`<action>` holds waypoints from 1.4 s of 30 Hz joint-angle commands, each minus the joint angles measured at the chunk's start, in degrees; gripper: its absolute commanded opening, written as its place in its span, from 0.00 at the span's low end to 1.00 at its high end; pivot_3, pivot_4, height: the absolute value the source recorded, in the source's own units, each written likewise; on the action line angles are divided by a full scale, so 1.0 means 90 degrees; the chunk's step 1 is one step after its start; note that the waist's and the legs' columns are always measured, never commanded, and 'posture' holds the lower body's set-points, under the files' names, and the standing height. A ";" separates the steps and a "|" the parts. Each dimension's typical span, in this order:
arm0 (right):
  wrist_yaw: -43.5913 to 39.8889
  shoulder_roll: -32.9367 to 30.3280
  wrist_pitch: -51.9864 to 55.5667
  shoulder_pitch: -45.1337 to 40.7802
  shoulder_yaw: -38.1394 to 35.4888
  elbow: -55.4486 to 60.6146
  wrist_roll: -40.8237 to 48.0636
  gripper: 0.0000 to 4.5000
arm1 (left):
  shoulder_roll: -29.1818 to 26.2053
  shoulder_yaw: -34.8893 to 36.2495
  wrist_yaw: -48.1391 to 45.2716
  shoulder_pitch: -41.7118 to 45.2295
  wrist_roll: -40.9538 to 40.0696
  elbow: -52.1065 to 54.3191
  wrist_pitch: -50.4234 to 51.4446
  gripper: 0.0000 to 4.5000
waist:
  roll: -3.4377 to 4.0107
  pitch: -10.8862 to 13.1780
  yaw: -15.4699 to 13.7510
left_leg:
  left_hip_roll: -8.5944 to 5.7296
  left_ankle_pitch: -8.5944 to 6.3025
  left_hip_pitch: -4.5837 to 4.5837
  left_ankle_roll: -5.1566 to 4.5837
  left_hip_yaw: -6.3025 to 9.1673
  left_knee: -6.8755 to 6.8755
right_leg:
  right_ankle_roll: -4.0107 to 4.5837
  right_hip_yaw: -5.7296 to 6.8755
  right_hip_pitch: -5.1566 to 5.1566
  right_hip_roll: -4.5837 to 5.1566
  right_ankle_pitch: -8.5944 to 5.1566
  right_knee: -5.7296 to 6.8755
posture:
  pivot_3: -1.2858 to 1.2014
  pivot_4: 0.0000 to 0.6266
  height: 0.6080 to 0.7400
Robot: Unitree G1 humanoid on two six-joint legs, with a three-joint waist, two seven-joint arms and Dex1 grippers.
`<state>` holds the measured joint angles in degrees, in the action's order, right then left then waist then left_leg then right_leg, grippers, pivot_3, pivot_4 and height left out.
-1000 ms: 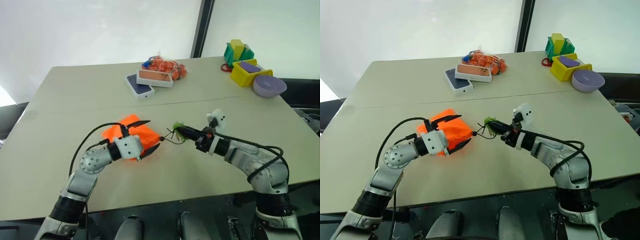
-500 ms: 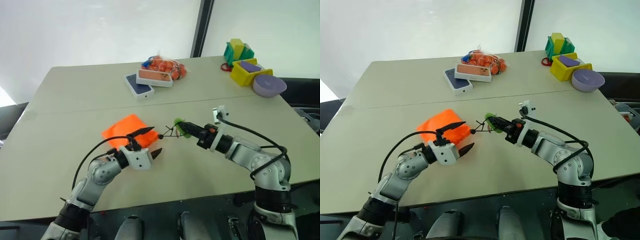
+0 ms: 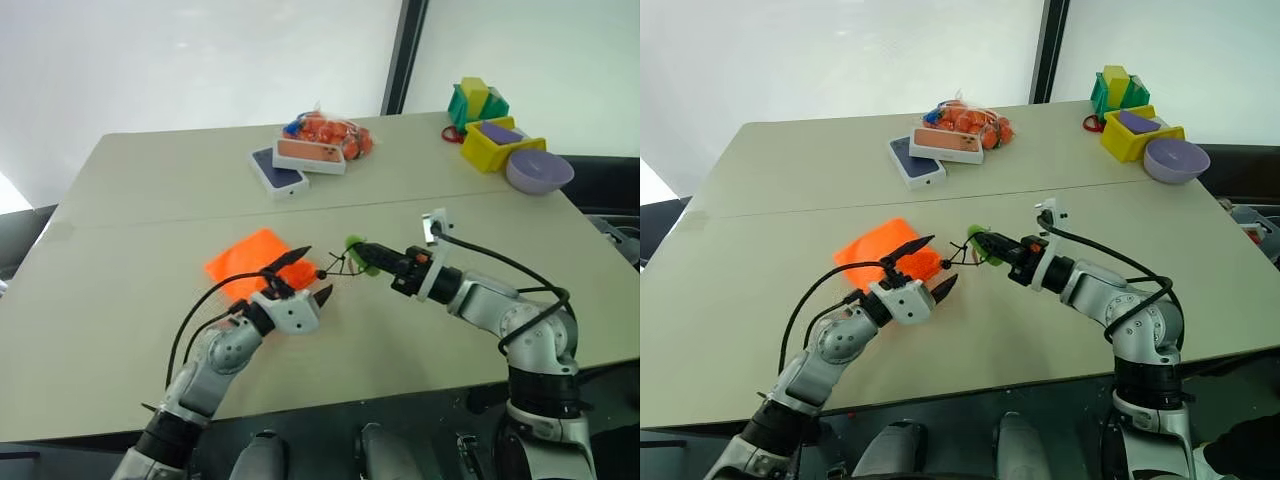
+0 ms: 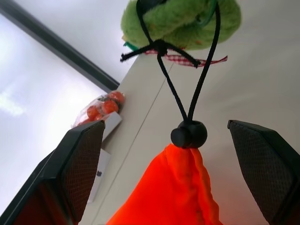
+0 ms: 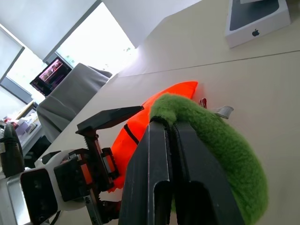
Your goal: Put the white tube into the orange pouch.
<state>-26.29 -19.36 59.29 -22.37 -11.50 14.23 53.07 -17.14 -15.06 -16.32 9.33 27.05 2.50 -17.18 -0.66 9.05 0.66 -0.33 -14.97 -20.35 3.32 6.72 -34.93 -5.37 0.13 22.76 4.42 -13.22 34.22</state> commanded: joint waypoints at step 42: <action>-0.0007 0.0039 -0.0425 -0.0166 0.0120 -0.0010 0.0040 0.00 | 0.0172 -0.0116 0.1091 0.0225 -0.0047 -0.0407 -0.0578 0.29 | 0.0003 -0.0001 0.0000 | 0.0000 -0.0006 -0.0002 -0.0008 0.0000 0.0007 | -0.0002 0.0001 0.0003 0.0000 -0.0002 -0.0009 | 0.52 0.24 1.00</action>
<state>-26.27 -19.20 56.52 -22.80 -9.46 13.26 52.57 -15.43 -17.02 -7.24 11.57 27.69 -3.49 -21.00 -0.64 9.05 0.66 -0.33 -15.02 -20.37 3.25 6.72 -34.85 -5.39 0.14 22.79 4.42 -13.23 34.14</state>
